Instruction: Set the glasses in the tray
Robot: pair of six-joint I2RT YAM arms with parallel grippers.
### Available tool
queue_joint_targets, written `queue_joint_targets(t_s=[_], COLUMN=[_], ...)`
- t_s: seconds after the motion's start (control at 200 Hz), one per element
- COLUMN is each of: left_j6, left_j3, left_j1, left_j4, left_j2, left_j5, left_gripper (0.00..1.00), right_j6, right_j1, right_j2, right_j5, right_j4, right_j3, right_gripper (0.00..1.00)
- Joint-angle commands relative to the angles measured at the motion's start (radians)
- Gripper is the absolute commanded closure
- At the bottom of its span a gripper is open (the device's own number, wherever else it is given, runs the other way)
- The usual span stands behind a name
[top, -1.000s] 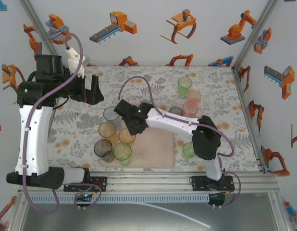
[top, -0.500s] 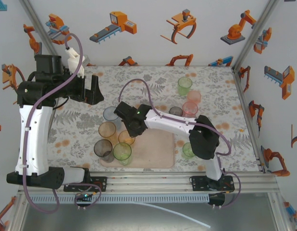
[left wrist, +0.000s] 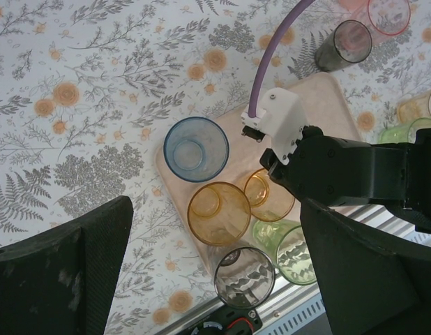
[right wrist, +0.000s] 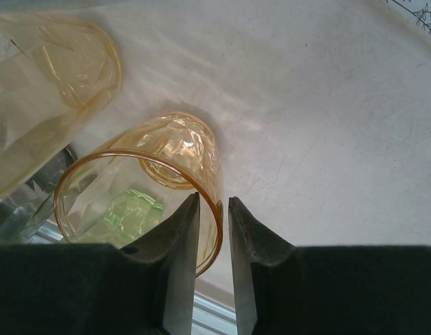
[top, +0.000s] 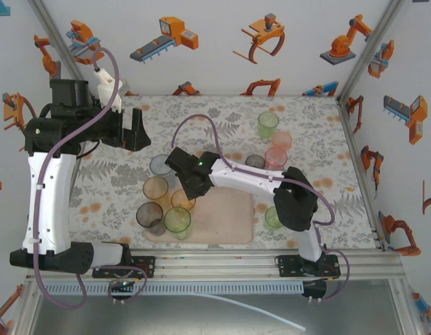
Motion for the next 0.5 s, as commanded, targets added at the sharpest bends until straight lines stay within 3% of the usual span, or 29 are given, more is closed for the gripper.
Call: queue_joint_targets(t_s=[0.0,0.496], left_j6=[-0.015,-0.014], left_j3=[-0.006,0.008], left_j1=[0.007,0.014], left_j4=[0.009,0.011], left_j2=[-0.016,-0.021], left_j5=[0.020,0.018], left_gripper=[0.03,0.03], right_j6=[0.009,-0.045], right_j1=[0.006,0.003], right_j2=[0.003,-0.033], right_j5=[0.009,0.055], right_j4=[0.008,-0.092], right_j3=[-0.001,0.071], right_gripper=[0.69,0.57])
